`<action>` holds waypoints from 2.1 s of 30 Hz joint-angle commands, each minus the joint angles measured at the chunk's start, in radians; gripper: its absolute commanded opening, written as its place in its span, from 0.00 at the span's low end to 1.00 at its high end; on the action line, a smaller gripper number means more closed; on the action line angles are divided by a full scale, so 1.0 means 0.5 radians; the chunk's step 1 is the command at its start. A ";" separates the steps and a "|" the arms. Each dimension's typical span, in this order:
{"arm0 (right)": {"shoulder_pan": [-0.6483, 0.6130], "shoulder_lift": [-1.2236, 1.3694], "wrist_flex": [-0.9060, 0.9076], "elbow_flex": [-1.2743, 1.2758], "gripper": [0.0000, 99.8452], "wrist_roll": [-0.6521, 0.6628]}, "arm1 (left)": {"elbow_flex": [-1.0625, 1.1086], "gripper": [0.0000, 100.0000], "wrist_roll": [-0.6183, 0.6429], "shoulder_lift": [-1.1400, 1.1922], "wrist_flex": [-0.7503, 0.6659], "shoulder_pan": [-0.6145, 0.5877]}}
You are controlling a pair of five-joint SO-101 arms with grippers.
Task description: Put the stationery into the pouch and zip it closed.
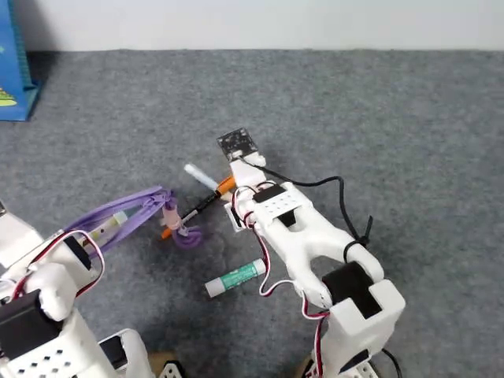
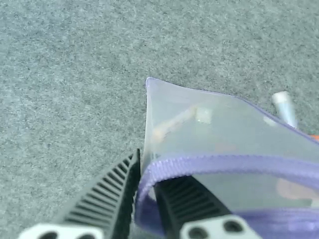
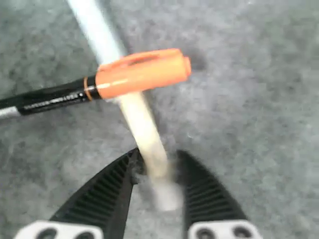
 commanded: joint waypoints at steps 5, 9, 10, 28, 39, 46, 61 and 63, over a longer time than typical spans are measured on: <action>0.020 -0.354 0.446 -0.040 0.01 0.172 | 0.029 0.01 -0.021 0.012 -0.009 -0.018; 0.133 -0.612 0.723 0.046 0.01 0.181 | 0.041 0.01 -0.021 0.012 -0.009 -0.025; 0.180 -0.677 0.766 0.086 0.01 0.184 | 0.041 0.01 -0.021 0.012 -0.009 -0.025; 0.575 -1.370 1.152 0.534 0.21 0.436 | 0.029 0.01 -0.021 0.012 0.031 -0.015; 0.410 -1.174 0.609 0.519 0.22 0.427 | 0.032 0.01 -0.018 0.012 0.031 -0.015; 0.305 -0.683 0.299 0.295 0.22 0.417 | 0.044 0.01 -0.021 0.012 0.031 -0.015; 0.302 0.170 0.308 -0.381 0.00 0.417 | 0.044 0.01 -0.021 0.012 0.021 -0.015; 0.318 0.158 0.348 -0.381 0.03 0.427 | 0.044 0.01 -0.021 0.012 0.021 -0.015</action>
